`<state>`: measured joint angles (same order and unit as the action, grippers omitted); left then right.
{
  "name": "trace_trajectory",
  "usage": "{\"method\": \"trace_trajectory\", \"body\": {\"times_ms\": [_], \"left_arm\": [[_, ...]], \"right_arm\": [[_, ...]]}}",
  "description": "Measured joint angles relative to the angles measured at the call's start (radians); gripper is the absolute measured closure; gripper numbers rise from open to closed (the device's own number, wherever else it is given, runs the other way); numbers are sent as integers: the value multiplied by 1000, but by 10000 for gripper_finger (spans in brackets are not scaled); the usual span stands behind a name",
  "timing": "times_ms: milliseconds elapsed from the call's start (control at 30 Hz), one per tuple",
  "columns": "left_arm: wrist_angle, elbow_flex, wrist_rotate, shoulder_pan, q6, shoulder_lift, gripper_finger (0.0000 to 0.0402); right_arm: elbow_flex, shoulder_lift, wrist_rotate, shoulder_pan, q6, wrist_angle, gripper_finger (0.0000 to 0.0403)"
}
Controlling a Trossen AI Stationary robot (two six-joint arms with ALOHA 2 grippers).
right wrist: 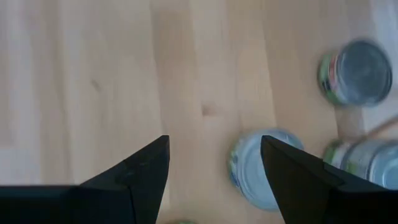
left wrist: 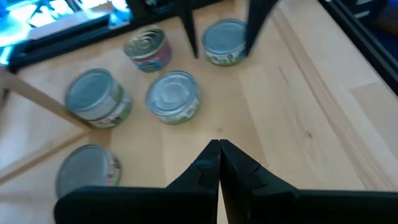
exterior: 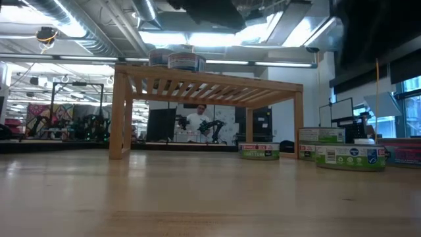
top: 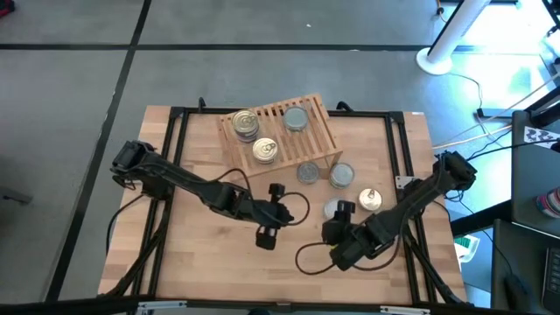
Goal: Stack canned seafood by type on shelf
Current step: Stack the green tuna can on top of the green tuna can on the shelf
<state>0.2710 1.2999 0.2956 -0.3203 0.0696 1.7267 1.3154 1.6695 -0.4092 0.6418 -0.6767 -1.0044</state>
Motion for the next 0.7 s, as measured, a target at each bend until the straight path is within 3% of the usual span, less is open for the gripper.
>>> {"method": "trace_trajectory", "body": {"times_ms": [267,500,700], "left_arm": [[-18,0,-47,0,-7,48,399],[-51,0,-51,0,12,92,399],[-49,0,-51,0,11,103,399]], "right_arm": [[-133,0,78,0,-227,12,153],[-217,0,-9,0,-123,49,153],[-294,0,-17,-1,-101,132,153]]}}
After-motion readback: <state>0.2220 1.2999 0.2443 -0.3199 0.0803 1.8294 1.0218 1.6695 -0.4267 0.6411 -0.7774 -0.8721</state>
